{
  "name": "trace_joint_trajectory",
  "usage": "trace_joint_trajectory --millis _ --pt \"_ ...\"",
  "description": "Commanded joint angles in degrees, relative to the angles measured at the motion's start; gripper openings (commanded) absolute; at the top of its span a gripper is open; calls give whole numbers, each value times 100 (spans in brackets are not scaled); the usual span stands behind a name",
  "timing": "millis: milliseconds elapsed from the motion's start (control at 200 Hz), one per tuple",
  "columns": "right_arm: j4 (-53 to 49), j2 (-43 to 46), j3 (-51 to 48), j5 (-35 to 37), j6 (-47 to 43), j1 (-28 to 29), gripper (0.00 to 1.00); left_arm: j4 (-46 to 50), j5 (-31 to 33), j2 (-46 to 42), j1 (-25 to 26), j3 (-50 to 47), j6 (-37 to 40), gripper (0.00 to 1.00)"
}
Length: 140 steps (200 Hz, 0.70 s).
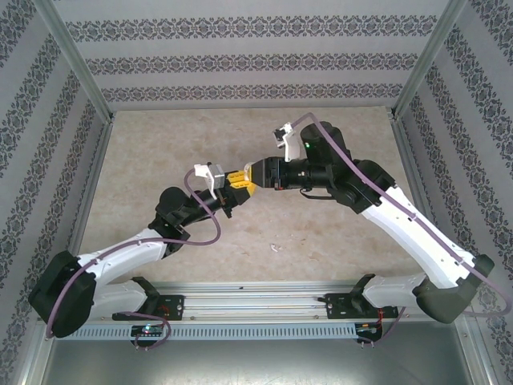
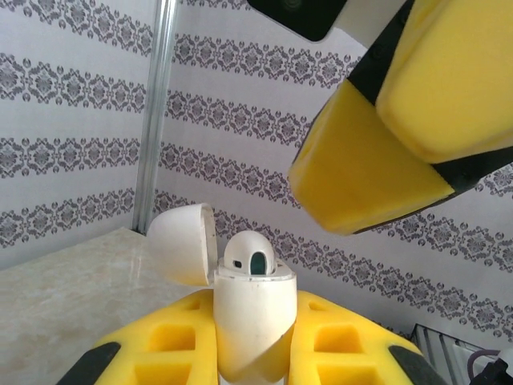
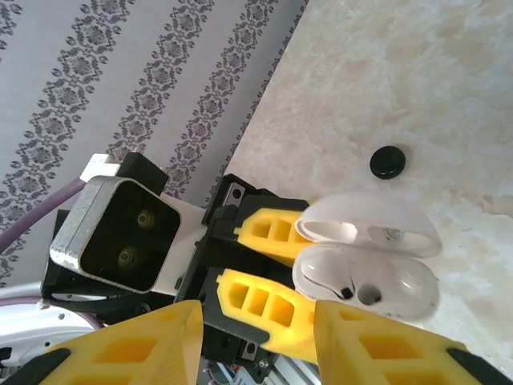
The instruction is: Insert wireless bluetooth earbuds into charging case
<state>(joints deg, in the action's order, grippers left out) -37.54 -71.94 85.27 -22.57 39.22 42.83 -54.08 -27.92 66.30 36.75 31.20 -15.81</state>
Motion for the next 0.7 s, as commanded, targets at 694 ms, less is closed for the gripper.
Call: trace_joint_trajectory --millis 694 --pt "-1263 -976 -1618 1269 -154 -52 40 3191 629 -2451 -1 -1019 850 0"
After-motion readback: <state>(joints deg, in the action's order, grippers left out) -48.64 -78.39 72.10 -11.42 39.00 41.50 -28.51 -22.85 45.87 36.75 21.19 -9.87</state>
